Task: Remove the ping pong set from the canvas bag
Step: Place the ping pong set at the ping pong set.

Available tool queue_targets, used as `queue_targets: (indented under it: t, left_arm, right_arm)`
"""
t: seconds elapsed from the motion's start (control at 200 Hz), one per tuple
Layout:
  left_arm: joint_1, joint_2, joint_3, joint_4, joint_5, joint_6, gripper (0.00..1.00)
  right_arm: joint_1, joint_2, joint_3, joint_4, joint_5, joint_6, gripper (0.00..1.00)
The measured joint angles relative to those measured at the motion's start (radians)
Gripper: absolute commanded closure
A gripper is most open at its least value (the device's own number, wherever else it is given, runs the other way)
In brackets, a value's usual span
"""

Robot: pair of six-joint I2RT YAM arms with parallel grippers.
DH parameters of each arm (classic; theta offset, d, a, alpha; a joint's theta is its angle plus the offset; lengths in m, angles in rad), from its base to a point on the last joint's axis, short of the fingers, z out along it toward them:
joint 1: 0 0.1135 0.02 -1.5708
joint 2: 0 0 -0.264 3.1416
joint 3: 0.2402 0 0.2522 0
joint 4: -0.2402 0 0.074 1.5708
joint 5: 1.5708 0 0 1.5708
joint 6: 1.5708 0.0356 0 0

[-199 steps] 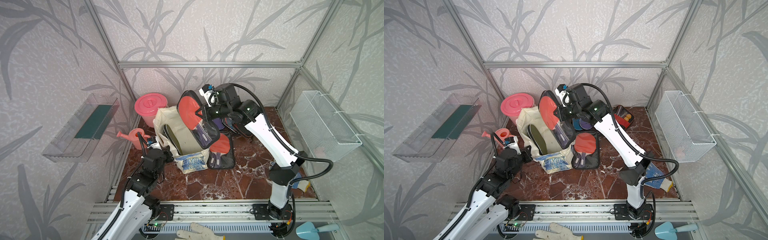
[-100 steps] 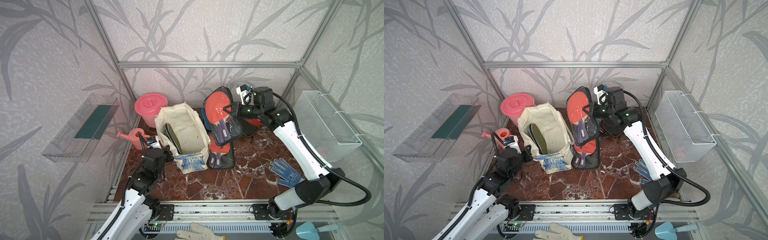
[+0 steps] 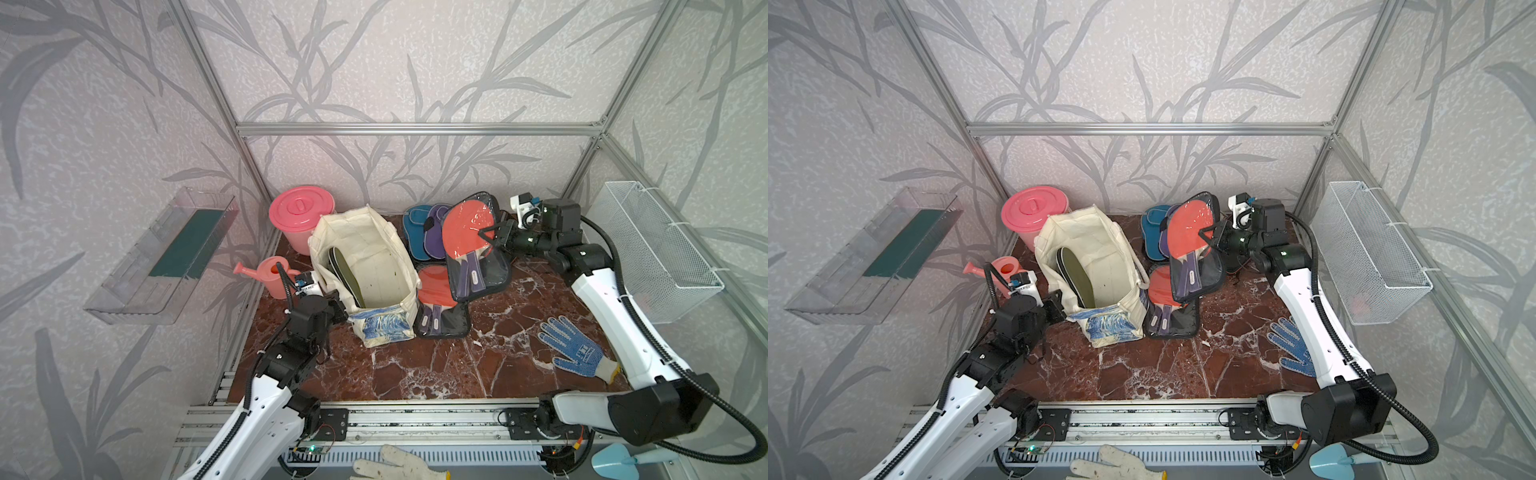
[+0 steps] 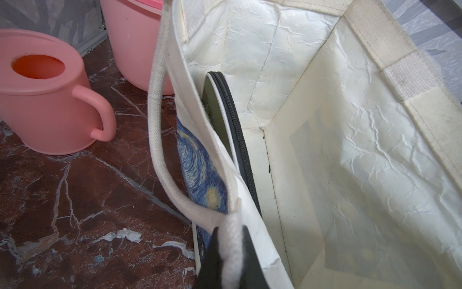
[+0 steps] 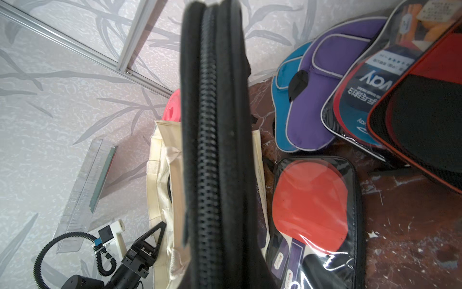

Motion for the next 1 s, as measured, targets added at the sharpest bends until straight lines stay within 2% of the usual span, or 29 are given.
queue_targets:
  t: [0.46, 0.745, 1.0]
  left_arm:
    - [0.0, 0.011, 0.002, 0.0, 0.001, 0.001, 1.0]
    - [0.0, 0.022, 0.002, 0.002, 0.002, 0.001, 1.0]
    - [0.0, 0.023, 0.006, -0.001, 0.003, 0.007, 1.0]
  right_arm:
    - [-0.077, -0.042, -0.352, 0.167, -0.051, 0.058, 1.0]
    - [-0.077, -0.049, -0.632, 0.515, -0.072, 0.13, 1.0]
    - [-0.077, 0.05, -0.722, 0.761, -0.076, 0.181, 1.0]
